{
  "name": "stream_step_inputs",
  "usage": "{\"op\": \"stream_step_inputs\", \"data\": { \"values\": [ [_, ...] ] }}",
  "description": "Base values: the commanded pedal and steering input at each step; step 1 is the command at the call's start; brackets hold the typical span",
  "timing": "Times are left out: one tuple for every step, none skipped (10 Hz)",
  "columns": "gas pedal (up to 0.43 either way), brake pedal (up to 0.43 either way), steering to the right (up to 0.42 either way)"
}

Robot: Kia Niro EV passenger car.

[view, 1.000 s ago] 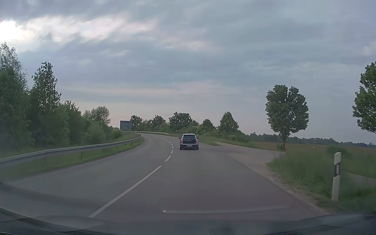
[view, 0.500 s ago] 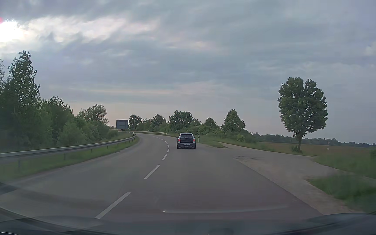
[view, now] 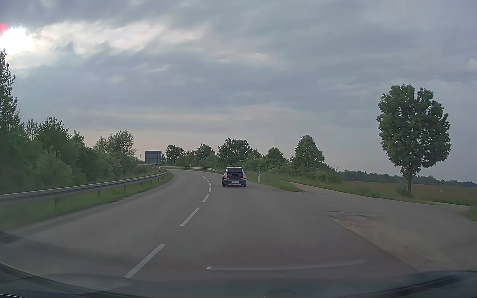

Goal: Follow the waypoints while adhering to traffic rules and regulations

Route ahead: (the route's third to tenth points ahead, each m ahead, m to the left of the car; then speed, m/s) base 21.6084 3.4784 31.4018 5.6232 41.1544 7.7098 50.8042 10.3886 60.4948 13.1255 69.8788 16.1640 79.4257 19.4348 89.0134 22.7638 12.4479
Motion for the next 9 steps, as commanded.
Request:
{"op": "stream_step_inputs", "data": {
  "values": [
    [0.228,0.000,-0.025],
    [0.228,0.000,-0.024],
    [0.228,0.000,-0.024],
    [0.228,0.000,-0.024],
    [0.228,0.000,-0.024],
    [0.228,0.000,-0.024],
    [0.228,0.000,-0.023],
    [0.228,0.000,-0.021],
    [0.220,0.000,-0.021]
  ]
}}
